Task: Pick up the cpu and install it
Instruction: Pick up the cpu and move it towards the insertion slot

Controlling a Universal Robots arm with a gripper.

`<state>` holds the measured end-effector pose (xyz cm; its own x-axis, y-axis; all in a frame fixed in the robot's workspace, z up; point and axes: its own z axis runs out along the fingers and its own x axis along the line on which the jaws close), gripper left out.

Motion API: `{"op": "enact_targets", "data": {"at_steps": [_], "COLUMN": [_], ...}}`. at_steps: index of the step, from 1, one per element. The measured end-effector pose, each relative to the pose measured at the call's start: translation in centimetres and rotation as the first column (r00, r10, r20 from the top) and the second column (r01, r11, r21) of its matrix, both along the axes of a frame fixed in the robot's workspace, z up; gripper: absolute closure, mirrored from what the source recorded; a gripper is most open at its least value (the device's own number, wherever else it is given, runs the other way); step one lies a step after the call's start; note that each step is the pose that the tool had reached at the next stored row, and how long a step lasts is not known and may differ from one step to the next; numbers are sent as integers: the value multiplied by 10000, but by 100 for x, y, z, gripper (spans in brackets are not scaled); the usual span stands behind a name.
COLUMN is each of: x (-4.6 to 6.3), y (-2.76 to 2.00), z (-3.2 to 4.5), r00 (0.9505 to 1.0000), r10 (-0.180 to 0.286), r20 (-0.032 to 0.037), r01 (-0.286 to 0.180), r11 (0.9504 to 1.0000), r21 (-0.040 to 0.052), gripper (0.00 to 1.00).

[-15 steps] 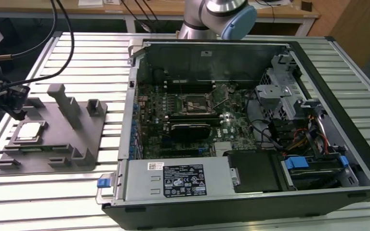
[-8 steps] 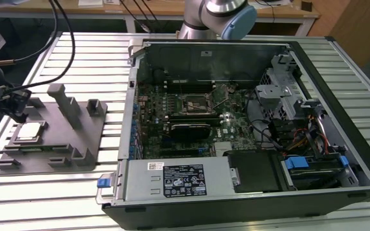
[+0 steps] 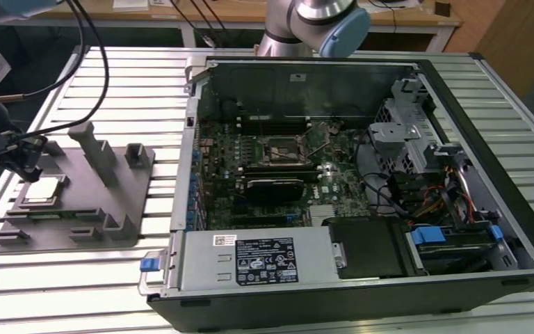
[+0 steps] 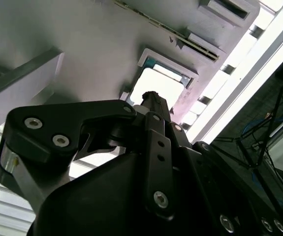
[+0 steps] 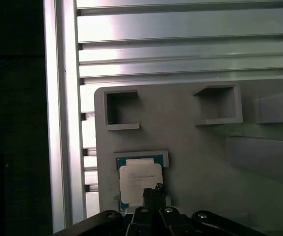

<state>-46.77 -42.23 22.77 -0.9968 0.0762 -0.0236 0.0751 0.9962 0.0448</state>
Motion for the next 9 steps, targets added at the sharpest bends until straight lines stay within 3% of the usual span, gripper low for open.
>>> {"op": "enact_targets", "data": {"at_steps": [9], "x": [-32], "y": [0], "z": [-120], "r00": [10000], "r10": [0], "r20": [-12], "r01": [0], "r11": [10000], "r21": [0], "gripper": [89]}}
